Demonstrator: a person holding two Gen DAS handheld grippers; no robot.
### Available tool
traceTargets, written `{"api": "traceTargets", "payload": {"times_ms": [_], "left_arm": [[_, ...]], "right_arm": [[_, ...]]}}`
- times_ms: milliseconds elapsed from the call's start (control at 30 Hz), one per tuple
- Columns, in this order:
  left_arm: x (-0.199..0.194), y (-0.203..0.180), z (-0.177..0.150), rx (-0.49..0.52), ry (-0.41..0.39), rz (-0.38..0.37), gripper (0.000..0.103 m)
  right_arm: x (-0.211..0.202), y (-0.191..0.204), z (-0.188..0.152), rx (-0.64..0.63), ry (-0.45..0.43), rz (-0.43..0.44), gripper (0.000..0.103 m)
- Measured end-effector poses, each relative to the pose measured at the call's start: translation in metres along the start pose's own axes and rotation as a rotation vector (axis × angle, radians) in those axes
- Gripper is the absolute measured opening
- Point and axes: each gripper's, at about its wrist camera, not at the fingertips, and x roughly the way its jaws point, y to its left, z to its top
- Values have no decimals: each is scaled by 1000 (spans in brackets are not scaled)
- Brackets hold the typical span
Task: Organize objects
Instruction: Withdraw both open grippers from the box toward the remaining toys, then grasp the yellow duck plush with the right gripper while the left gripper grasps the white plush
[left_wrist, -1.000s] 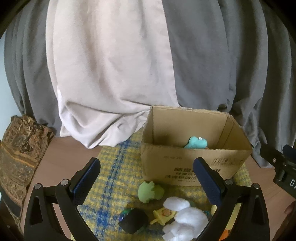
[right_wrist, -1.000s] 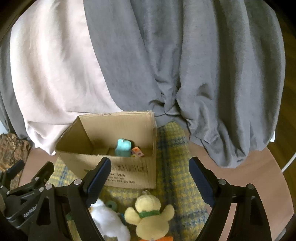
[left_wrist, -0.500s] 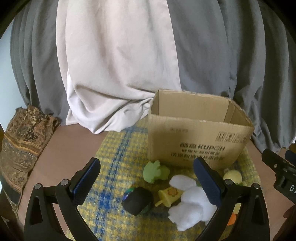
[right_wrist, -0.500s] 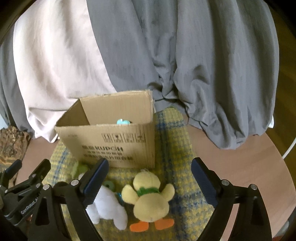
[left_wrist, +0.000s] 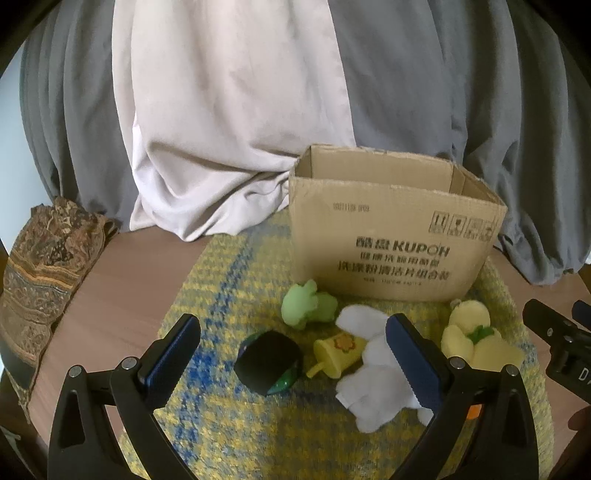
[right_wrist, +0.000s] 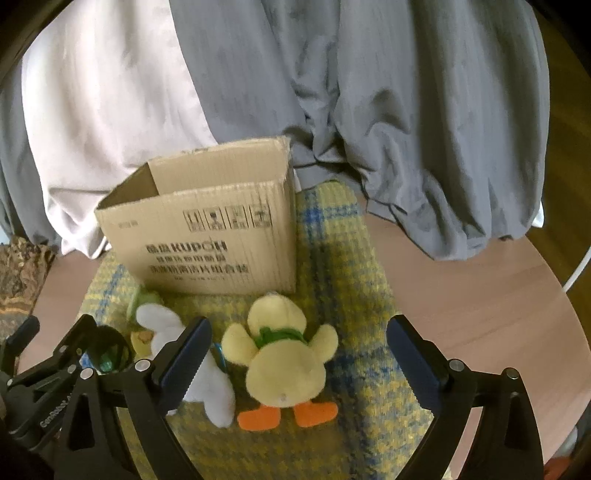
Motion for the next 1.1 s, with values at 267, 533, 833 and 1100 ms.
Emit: {"api": "traceTargets", "payload": {"times_ms": [267,533,833,1100], "left_arm": [[8,1,-20,-1,27,-1,103],[16,3,-35,1,45,4,103],[25,2,-44,1,65,-4,103],[23,-2,-46,6,66,-25,103]], "right_arm": [[11,1,-18,-15,35,1,96],[30,3,-35,-24,86,5,96],[58,1,-45,-7,153,11,95],[72,2,-49,5,201,60,60]]}}
